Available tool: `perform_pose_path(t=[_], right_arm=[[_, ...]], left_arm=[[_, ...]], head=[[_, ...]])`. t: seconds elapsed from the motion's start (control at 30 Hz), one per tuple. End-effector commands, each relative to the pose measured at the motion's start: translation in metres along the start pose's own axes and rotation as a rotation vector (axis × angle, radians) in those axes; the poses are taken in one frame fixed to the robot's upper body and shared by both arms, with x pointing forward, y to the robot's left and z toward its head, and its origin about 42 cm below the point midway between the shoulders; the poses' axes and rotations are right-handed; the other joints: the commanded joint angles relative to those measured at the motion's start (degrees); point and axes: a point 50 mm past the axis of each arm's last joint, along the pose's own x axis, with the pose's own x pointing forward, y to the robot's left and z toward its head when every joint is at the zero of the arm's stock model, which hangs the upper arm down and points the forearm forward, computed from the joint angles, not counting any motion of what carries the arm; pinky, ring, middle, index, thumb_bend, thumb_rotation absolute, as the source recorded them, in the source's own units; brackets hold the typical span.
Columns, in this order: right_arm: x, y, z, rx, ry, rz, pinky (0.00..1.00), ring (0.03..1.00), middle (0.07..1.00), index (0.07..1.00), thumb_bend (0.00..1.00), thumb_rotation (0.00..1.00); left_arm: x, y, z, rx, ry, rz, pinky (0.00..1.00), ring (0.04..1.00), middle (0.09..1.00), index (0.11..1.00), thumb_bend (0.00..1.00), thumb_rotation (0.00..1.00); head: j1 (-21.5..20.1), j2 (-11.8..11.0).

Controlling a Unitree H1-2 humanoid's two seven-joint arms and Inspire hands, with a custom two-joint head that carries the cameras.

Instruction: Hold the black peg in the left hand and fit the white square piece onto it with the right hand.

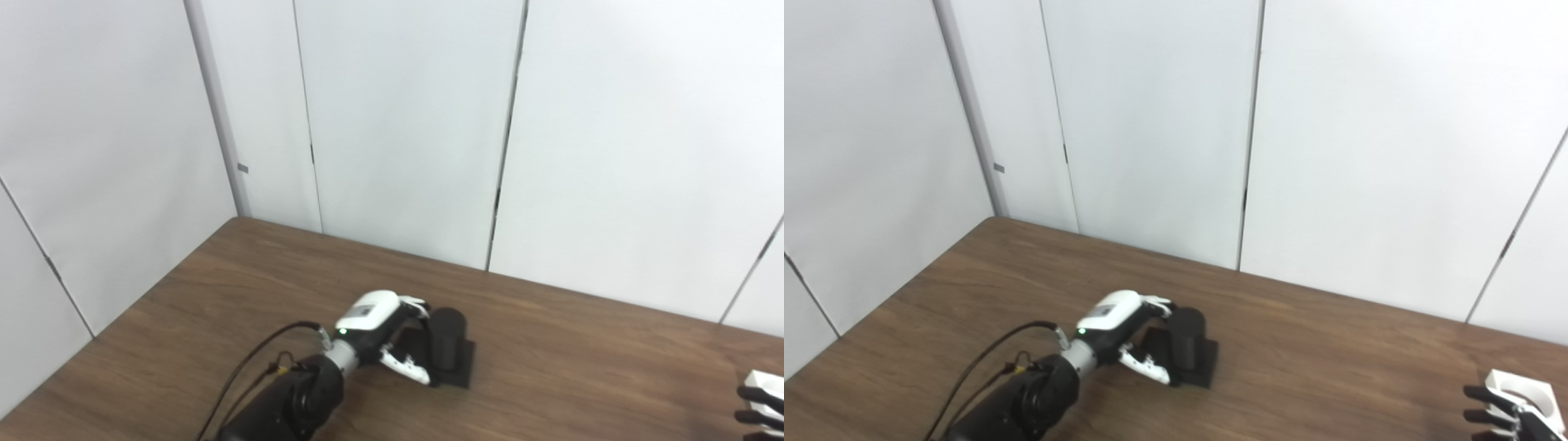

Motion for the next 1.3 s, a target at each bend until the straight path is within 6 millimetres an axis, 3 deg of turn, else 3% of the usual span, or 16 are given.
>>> perform_pose_path(t=[0.0,0.43,0.63,0.9,0.93,1.07,1.27], right_arm=[[0.014,-0.001,0.02,0.007,-0.078,-0.025,0.49,0.625,0.715,0.656,0.42,0.0],[0.019,0.002,0.014,0.028,-0.1,-0.033,0.5,0.621,0.716,0.651,0.47,0.0],[0.019,0.004,0.006,0.023,-0.111,-0.035,0.51,0.625,0.718,0.658,0.48,0.0],[0.022,0.021,0.008,0.035,-0.115,-0.03,0.52,0.63,0.722,0.672,0.5,0.0],[0.022,0.025,0.009,0.031,-0.11,-0.028,0.52,0.629,0.723,0.675,0.5,0.02],[0.025,0.038,0.014,0.027,-0.089,-0.028,0.53,0.633,0.728,0.698,0.51,0.09],[0.03,0.049,0.023,0.013,-0.098,-0.044,0.55,0.643,0.726,0.694,0.51,0.03]], left_arm=[[0.004,-0.002,0.015,0.03,-0.064,-0.024,0.93,0.912,0.877,0.486,0.52,0.07],[0.014,-0.074,0.062,0.102,-0.209,-0.234,0.9,0.91,0.884,0.486,0.52,0.07],[0.017,-0.096,0.078,0.134,-0.255,-0.311,0.89,0.91,0.89,0.486,0.52,0.07],[0.015,-0.083,0.067,0.156,-0.263,-0.327,0.89,0.909,0.883,0.487,0.52,0.07],[0.014,-0.08,0.064,0.151,-0.261,-0.326,0.89,0.907,0.883,0.488,0.52,0.06],[0.01,-0.068,0.053,0.144,-0.26,-0.322,0.89,0.901,0.879,0.488,0.52,0.06],[0.003,-0.058,0.041,0.152,-0.279,-0.32,0.85,0.882,0.872,0.488,0.52,0.06]], head=[[-0.93,0.28],[-6.26,2.21],[-9.45,3.84],[-22.04,6.13],[-24.97,6.37],[-30.25,6.43],[-37.67,6.06]])
